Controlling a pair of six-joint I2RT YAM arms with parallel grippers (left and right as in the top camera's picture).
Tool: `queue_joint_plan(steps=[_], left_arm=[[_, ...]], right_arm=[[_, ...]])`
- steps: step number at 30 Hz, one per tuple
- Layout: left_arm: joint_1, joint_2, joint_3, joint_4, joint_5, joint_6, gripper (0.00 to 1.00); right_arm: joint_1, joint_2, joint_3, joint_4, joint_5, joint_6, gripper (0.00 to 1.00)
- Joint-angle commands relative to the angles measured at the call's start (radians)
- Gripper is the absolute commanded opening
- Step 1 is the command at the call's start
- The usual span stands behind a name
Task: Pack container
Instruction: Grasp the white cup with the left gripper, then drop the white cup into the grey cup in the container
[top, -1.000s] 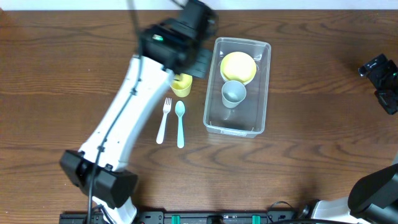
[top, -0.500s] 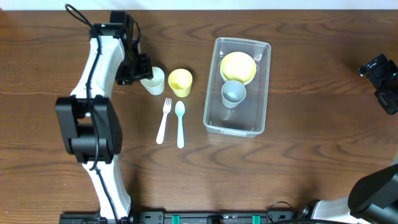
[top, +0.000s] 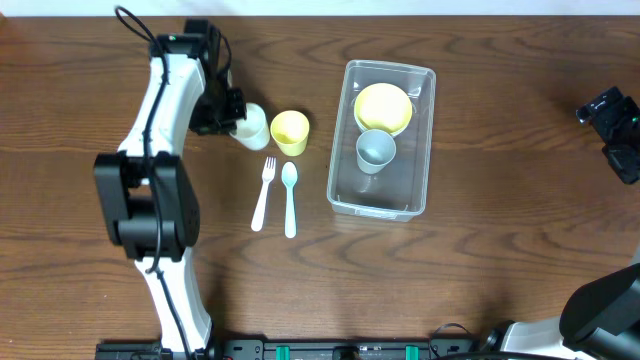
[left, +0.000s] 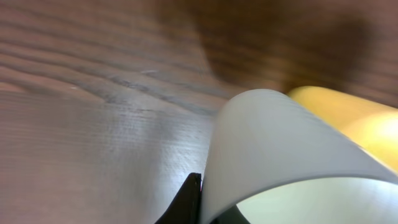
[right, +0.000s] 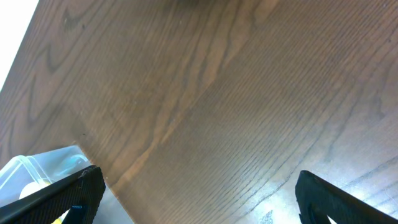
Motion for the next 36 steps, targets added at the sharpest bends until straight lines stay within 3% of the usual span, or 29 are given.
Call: queue_joint_plan(steps=[1, 6, 12, 21, 28, 36], left_arm=[[-0.087, -0.200, 0.091, -0.024, 0.008, 0.053, 0.06], [-0.331, -0.328, 0.091, 0.000, -0.047, 0.070, 0.06], [-0.564, -0.249, 0.080, 0.066, -0.227, 0.097, 0.06], [-0.591, -0.026, 0.080, 0.135, -0.256, 0.099, 0.06], [-0.581, 0.052, 0.080, 0.154, -0.254, 0.099, 0.06], [-0.589, 0.037, 0.088, 0.139, -0.251, 0.099, 0.38]], right_arm=[[-0.004, 0.003, -0.003, -0.001, 0.005, -0.005, 0.99], [-0.004, 0.003, -0.003, -0.001, 0.005, -0.005, 0.99], [-0.004, 0.003, -0.003, -0.001, 0.005, -0.005, 0.99], [-0.004, 0.003, -0.003, -0.001, 0.005, -0.005, 0.99], [-0.004, 0.003, -0.003, -0.001, 0.005, -0.005, 0.99], [-0.004, 0.003, -0.003, -0.001, 0.005, -0.005, 0.99]])
